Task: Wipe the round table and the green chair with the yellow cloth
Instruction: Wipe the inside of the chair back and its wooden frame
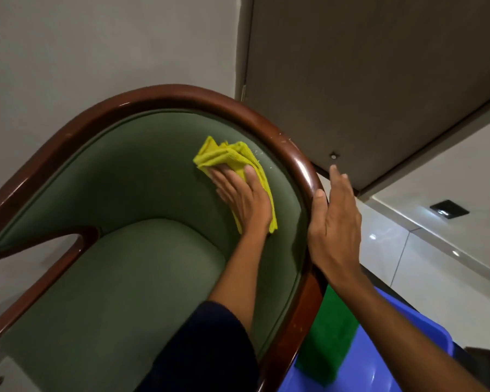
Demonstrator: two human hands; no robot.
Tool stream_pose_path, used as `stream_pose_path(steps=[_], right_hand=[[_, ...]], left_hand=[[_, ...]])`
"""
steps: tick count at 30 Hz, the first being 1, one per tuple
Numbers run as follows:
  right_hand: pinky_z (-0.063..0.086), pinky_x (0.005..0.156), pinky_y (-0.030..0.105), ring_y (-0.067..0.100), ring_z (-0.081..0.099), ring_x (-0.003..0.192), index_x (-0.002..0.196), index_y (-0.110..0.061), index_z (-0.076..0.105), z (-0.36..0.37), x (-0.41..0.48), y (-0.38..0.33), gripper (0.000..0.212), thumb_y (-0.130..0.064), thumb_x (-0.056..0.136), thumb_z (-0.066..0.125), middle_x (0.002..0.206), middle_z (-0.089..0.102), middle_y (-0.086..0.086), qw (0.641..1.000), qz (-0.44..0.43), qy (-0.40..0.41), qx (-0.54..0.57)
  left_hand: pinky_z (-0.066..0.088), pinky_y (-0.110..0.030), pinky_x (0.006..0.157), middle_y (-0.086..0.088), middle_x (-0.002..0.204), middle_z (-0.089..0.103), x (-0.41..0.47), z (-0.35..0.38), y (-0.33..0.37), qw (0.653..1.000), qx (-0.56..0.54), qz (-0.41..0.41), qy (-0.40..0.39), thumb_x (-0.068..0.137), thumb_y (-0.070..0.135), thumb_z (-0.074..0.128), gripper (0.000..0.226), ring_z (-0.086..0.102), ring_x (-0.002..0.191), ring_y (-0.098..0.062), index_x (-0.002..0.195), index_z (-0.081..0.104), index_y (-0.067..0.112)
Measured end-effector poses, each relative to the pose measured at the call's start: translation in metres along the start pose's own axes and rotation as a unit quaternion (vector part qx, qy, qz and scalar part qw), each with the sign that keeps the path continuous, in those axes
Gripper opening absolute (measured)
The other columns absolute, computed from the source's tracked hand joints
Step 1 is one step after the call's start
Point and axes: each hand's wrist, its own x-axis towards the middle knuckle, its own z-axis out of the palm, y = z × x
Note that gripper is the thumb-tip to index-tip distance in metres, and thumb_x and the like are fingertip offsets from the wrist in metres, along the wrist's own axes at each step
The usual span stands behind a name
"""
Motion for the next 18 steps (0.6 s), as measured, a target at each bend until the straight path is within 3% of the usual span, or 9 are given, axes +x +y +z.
stream_pose_path(steps=[3, 6, 8, 11, 13, 16, 18], right_hand=[[0.014, 0.117, 0.031, 0.01, 0.019, 0.149, 0.152, -0.028, 0.022, 0.0, 0.001, -0.002, 0.056, -0.045, 0.099, 0.026, 0.16, 0.029, -0.002, 1.0, 0.011, -0.004, 0.005], [0.018, 0.12, 0.037, 0.013, 0.024, 0.147, 0.151, -0.029, 0.024, -0.001, 0.0, -0.002, 0.056, -0.046, 0.098, 0.025, 0.159, 0.033, -0.002, 0.999, 0.034, -0.003, 0.031], [0.021, 0.121, 0.04, 0.013, 0.028, 0.145, 0.15, -0.03, 0.025, -0.001, -0.001, -0.001, 0.056, -0.049, 0.098, 0.022, 0.157, 0.036, -0.002, 0.998, 0.048, -0.001, 0.048], [0.022, 0.12, 0.037, 0.011, 0.031, 0.143, 0.149, -0.027, 0.03, -0.002, -0.002, -0.002, 0.058, -0.05, 0.097, 0.019, 0.155, 0.038, -0.003, 0.996, 0.058, 0.01, 0.06], [0.024, 0.12, 0.039, 0.012, 0.034, 0.141, 0.148, -0.025, 0.033, -0.001, -0.002, 0.001, 0.057, -0.048, 0.098, 0.02, 0.154, 0.041, -0.002, 0.996, 0.073, 0.021, 0.056], [0.027, 0.119, 0.042, 0.013, 0.038, 0.139, 0.147, -0.025, 0.035, 0.001, -0.007, 0.002, 0.056, -0.047, 0.098, 0.02, 0.151, 0.044, -0.002, 0.995, 0.076, 0.017, 0.055], [0.029, 0.118, 0.043, 0.013, 0.04, 0.137, 0.146, -0.025, 0.036, -0.001, -0.004, 0.002, 0.055, -0.048, 0.098, 0.02, 0.149, 0.046, -0.001, 0.996, 0.068, 0.015, 0.055]], left_hand=[[-0.001, -0.044, 0.122, -0.014, 0.162, -0.009, 0.015, 0.004, 0.006, 0.999, 0.032, 0.027, 0.012, 0.103, 0.034, 0.034, 0.066, -0.009, 0.15, -0.024, 0.152, 0.0, 0.005], [-0.002, -0.048, 0.121, -0.015, 0.162, -0.006, -0.007, 0.0, -0.009, 0.984, 0.091, 0.129, -0.078, 0.099, 0.038, 0.031, 0.062, -0.011, 0.149, -0.025, 0.151, 0.02, 0.007], [-0.007, -0.049, 0.121, -0.005, 0.161, -0.009, -0.024, -0.006, -0.022, 0.952, 0.117, 0.238, -0.152, 0.1, 0.038, 0.027, 0.046, -0.016, 0.148, -0.023, 0.14, 0.039, 0.019], [-0.007, -0.051, 0.121, 0.003, 0.161, -0.009, -0.044, -0.018, -0.04, 0.899, 0.134, 0.35, -0.225, 0.101, 0.036, 0.023, 0.041, -0.015, 0.149, -0.021, 0.141, 0.027, 0.026], [-0.007, -0.049, 0.12, 0.003, 0.163, -0.007, -0.054, -0.015, -0.052, 0.892, 0.139, 0.36, -0.236, 0.102, 0.036, 0.023, 0.047, -0.012, 0.15, -0.021, 0.146, 0.026, 0.02], [-0.008, -0.045, 0.121, -0.002, 0.163, 0.0, -0.051, -0.011, -0.051, 0.904, 0.147, 0.343, -0.21, 0.102, 0.036, 0.024, 0.036, -0.01, 0.15, -0.02, 0.124, 0.047, 0.019], [-0.006, -0.048, 0.121, -0.009, 0.162, 0.01, -0.034, -0.002, -0.033, 0.922, 0.157, 0.311, -0.169, 0.101, 0.04, 0.023, 0.039, -0.01, 0.15, -0.022, 0.119, 0.049, 0.017]])
